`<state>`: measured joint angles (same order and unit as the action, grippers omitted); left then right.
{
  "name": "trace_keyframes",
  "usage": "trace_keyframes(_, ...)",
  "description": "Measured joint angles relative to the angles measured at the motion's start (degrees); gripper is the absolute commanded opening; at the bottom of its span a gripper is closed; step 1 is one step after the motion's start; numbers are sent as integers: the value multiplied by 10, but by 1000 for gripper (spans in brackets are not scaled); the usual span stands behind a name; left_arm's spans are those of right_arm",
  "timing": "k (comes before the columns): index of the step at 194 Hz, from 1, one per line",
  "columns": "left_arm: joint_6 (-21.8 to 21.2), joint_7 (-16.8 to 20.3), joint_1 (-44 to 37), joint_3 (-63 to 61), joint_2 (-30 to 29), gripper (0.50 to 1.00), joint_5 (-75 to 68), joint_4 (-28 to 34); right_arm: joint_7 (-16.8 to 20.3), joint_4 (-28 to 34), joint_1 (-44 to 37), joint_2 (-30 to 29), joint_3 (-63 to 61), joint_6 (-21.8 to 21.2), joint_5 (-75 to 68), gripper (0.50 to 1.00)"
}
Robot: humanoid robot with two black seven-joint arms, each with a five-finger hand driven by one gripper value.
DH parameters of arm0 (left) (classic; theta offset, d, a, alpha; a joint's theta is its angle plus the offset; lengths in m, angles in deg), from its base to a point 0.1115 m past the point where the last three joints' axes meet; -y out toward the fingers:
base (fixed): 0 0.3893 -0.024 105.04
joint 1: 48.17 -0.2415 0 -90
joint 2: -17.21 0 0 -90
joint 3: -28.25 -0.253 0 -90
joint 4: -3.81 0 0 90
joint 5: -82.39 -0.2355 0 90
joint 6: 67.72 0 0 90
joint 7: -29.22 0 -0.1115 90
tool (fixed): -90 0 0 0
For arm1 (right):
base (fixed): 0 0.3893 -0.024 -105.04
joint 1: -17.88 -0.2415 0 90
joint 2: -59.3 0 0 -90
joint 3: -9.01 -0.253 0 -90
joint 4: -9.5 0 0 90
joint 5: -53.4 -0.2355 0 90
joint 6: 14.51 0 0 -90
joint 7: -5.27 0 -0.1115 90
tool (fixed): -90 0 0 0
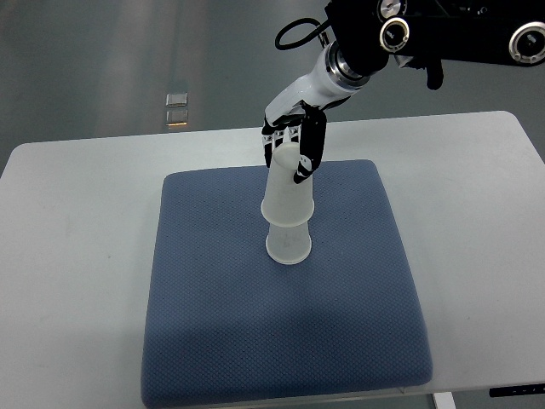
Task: Stack paper cups
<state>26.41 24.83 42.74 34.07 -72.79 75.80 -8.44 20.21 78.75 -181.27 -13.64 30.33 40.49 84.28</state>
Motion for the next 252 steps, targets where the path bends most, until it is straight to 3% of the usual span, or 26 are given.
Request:
trace_keyframes(139,0,0,0,1,0,1000,0,1,0,-5,17,-21,4,0,7,735)
trace_keyframes(175,0,0,0,1,0,1000,0,1,0,-8,18,-28,4,6,7,760)
trace_keyframes(204,0,0,0,0,0,1000,0,1,0,-11,21,-31,4,11,7,836)
trace_keyframes(252,0,0,0,1,0,1000,0,1,-1,-13,26,-32,4,22,7,858)
